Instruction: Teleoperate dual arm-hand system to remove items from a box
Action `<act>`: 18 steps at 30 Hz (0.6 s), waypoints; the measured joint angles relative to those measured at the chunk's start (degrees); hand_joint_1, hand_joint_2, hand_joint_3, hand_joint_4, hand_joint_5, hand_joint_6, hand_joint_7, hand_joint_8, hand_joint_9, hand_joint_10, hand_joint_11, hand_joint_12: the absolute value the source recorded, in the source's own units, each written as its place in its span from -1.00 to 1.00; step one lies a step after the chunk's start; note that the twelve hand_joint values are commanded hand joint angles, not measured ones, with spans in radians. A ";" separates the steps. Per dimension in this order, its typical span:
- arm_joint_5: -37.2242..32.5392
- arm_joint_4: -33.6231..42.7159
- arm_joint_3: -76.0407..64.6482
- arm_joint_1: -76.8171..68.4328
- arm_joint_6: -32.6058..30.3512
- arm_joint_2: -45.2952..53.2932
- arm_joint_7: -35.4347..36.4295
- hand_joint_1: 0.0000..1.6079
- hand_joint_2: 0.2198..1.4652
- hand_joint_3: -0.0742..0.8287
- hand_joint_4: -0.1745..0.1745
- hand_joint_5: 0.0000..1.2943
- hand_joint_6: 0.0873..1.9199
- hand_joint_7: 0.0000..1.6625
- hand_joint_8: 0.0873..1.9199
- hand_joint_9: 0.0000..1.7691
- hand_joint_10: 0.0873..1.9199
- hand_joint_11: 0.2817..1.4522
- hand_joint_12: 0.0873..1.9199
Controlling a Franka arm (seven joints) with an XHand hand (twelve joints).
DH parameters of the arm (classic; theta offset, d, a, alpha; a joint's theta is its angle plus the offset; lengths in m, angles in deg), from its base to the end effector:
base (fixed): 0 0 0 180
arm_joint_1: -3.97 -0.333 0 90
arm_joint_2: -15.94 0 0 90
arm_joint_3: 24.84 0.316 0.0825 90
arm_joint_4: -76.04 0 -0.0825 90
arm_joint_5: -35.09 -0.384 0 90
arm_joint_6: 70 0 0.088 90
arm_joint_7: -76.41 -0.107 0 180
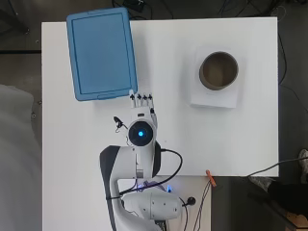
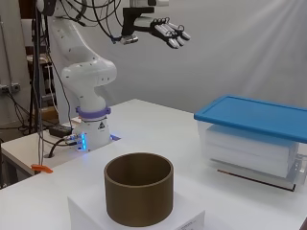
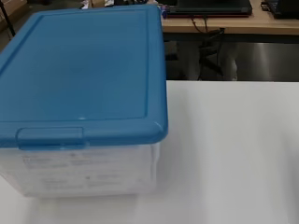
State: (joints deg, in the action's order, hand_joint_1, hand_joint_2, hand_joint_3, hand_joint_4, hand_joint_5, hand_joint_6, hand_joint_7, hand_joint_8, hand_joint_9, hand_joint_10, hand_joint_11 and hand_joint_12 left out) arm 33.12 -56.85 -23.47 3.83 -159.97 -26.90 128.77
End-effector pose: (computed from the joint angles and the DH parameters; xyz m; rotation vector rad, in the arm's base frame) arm 0.3174 0.0143 0.5958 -2.7901 -1.4064 -0.0101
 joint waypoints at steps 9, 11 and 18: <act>-0.73 7.51 3.73 -1.13 -1.40 7.97 2.18 -0.84 0.16 -0.88 -0.31 -0.54 -1.00 -0.35 -1.00 -0.33 -1.00 -0.62 -1.00; 3.82 7.04 6.27 -1.07 -1.51 9.04 0.78 -0.89 0.11 -0.89 -0.13 -0.53 -1.00 -0.37 -1.00 -0.37 -1.00 -0.62 -1.00; 16.31 4.95 13.68 -0.60 -2.68 17.24 -4.44 -0.91 0.05 -0.85 0.12 -0.45 -1.00 -0.43 -1.00 -0.43 -1.00 -0.62 -1.00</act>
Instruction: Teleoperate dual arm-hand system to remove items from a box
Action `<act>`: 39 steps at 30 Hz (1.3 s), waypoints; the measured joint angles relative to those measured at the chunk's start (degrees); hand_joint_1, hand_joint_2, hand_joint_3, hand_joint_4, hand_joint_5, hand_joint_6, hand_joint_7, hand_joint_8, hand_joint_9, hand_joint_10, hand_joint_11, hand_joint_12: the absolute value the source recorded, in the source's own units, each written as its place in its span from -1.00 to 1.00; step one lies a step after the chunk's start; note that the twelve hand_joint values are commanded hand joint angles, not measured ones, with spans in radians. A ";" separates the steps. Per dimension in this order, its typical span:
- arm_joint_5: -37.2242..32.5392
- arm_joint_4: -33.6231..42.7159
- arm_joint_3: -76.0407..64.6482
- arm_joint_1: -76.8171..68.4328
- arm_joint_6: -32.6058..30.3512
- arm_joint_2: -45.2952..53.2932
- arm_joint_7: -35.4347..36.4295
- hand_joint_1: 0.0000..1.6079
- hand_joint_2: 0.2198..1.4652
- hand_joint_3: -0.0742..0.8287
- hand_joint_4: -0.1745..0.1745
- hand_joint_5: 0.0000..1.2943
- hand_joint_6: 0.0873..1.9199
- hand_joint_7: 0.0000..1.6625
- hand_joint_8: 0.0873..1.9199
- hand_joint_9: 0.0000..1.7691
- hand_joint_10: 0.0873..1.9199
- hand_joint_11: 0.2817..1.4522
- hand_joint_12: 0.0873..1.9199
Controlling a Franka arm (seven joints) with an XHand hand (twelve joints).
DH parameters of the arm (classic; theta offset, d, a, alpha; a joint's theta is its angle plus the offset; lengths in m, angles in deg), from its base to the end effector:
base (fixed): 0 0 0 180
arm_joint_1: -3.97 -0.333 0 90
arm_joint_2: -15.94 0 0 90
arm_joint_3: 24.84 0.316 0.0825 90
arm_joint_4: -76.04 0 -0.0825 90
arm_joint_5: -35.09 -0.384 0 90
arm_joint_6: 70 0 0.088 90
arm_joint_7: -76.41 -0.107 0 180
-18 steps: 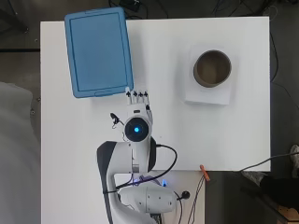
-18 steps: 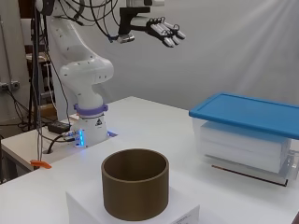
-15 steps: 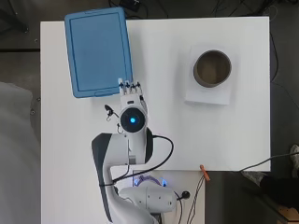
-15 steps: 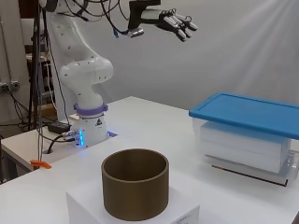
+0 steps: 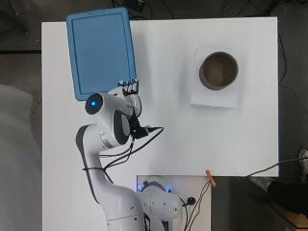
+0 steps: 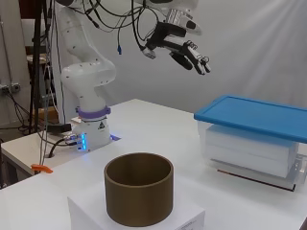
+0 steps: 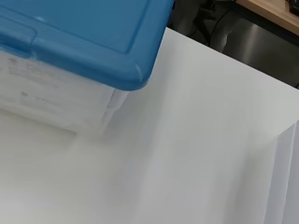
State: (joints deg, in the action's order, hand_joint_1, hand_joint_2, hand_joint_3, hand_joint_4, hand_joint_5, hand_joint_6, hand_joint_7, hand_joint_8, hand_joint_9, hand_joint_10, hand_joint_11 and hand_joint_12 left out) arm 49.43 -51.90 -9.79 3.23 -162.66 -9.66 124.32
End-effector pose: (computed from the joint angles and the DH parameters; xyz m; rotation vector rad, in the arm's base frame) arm 0.3909 0.0968 0.5312 2.3975 1.4890 -0.4003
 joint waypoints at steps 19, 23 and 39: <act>23.60 -11.46 13.29 -1.82 -9.55 10.33 -6.53 -0.73 0.08 -0.83 0.00 -0.66 -1.00 -0.66 -1.00 -0.60 -1.00 -0.80 -1.00; 24.85 -11.79 14.13 -1.99 -9.89 10.88 -7.67 -0.66 0.18 -0.83 0.17 -0.39 -1.00 -0.39 -1.00 -0.39 -1.00 -0.62 -1.00; 22.18 -9.60 10.39 -2.86 -9.79 8.82 -19.28 -0.81 0.05 -0.89 0.00 -0.55 -1.00 -0.51 -1.00 -0.47 -1.00 -0.58 -1.00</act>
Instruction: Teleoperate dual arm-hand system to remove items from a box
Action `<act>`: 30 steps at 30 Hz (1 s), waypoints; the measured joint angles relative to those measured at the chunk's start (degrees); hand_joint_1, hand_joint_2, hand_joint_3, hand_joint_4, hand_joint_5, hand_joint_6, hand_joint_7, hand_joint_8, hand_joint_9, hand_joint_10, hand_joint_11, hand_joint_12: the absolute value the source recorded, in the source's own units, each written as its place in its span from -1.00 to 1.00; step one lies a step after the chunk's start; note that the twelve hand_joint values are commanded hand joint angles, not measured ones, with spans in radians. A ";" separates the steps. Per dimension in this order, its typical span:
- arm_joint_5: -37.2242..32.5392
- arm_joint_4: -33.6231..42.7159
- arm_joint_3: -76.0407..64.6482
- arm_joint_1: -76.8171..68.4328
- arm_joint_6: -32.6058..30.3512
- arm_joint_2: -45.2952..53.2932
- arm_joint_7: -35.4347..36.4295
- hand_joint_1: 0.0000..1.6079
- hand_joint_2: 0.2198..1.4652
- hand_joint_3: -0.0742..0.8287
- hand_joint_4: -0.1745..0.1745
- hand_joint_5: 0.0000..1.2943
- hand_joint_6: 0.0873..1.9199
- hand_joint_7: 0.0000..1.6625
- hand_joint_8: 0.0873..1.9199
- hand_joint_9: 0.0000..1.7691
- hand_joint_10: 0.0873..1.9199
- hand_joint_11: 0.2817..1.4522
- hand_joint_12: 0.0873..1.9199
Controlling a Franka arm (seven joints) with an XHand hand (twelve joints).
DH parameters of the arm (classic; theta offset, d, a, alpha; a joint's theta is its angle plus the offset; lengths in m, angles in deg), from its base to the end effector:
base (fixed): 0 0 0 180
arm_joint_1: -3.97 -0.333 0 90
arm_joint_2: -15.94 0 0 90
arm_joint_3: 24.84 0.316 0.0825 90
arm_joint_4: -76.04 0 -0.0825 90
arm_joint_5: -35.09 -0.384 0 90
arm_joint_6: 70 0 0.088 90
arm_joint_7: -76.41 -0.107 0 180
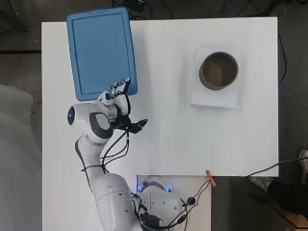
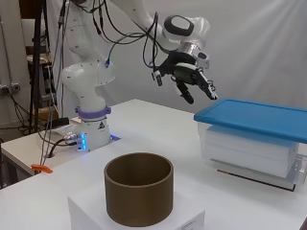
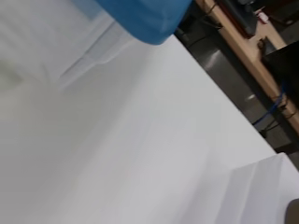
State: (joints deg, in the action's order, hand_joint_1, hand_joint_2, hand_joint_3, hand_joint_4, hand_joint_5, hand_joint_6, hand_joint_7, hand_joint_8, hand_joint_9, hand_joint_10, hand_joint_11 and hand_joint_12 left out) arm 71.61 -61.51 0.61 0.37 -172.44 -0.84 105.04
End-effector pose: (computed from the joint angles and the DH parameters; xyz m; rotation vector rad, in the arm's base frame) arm 0.3904 0.1617 0.4134 1.9562 1.3771 -0.4479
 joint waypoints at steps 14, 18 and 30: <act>3.15 9.53 2.12 -0.09 2.53 14.05 2.46 -0.76 -0.02 -0.88 -0.07 -0.85 -1.00 -0.80 -1.00 -0.65 -1.00 -0.75 -1.00; 0.48 9.50 15.05 12.25 0.59 11.89 4.74 0.01 0.20 -0.82 0.13 -0.53 -1.00 -0.60 -0.56 -0.37 -0.63 -0.51 -1.00; -4.62 9.48 62.57 63.49 -2.41 2.16 6.15 -0.65 -0.11 -0.79 -0.32 -1.00 -1.00 -0.99 -1.00 -0.75 -1.00 -0.71 -1.00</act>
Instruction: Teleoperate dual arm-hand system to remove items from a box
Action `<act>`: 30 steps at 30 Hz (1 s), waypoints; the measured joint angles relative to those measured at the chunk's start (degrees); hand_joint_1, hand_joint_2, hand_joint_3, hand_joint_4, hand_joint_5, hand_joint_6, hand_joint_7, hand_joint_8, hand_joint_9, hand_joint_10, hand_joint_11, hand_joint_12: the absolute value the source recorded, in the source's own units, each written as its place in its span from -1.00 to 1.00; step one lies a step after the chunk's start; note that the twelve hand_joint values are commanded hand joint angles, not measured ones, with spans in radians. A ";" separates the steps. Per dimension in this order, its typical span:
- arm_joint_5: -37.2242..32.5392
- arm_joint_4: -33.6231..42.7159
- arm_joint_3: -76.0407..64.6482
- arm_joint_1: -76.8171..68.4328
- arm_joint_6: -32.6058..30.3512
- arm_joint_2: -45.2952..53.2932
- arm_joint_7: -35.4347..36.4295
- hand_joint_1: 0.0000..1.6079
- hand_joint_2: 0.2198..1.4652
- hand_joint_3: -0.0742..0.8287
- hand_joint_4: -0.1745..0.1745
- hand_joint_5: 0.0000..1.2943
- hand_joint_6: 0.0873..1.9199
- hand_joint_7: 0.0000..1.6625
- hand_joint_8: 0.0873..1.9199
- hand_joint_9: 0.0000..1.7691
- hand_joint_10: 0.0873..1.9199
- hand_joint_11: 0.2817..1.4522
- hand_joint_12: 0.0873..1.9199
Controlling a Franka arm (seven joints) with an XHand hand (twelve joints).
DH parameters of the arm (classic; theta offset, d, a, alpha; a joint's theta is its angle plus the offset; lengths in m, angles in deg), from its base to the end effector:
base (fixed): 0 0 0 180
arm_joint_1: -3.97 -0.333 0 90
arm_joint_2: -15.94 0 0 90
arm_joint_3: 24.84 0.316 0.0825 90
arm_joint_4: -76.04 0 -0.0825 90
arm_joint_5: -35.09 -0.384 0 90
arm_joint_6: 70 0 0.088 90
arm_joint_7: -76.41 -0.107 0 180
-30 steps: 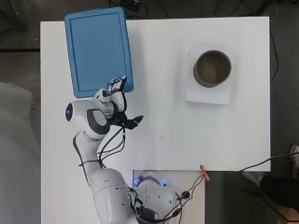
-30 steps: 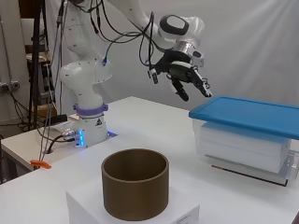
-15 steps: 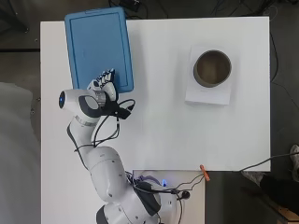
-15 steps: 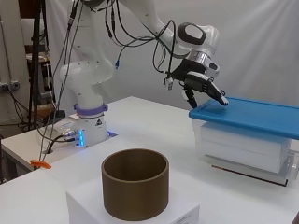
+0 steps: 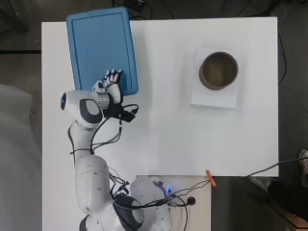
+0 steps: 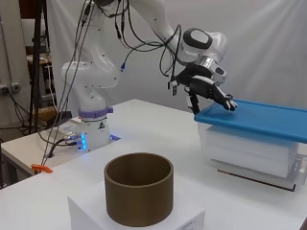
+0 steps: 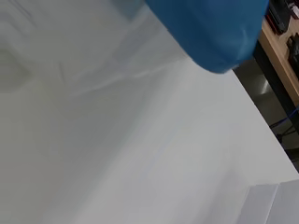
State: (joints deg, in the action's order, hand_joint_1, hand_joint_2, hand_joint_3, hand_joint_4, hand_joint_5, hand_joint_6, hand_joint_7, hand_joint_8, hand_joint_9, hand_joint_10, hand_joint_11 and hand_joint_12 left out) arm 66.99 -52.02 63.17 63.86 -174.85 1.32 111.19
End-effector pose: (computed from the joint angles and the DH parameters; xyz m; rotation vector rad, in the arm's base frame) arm 0.4416 0.1957 0.3682 1.8660 1.4317 -0.5799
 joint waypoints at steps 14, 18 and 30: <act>-9.70 -1.98 -8.11 -7.56 -6.76 -2.29 9.37 0.62 0.64 -0.83 -0.67 0.00 0.58 -0.25 0.40 -0.07 0.25 -0.34 -0.38; -13.72 -0.36 -17.09 -12.05 -8.83 -4.21 14.51 0.64 0.65 -0.84 -0.99 -0.01 0.55 -0.26 0.47 -0.07 0.35 -0.45 -0.15; -19.37 5.38 -26.15 -19.45 -5.72 -9.15 23.02 -0.68 0.19 -0.88 -0.30 -0.52 -1.00 -0.55 -0.89 -0.41 -0.89 -0.48 -1.00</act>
State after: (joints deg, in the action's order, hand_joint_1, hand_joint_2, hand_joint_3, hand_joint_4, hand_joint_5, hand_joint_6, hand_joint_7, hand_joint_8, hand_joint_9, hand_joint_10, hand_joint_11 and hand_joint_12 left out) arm 47.62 -46.64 37.02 44.41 -180.57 -7.83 134.21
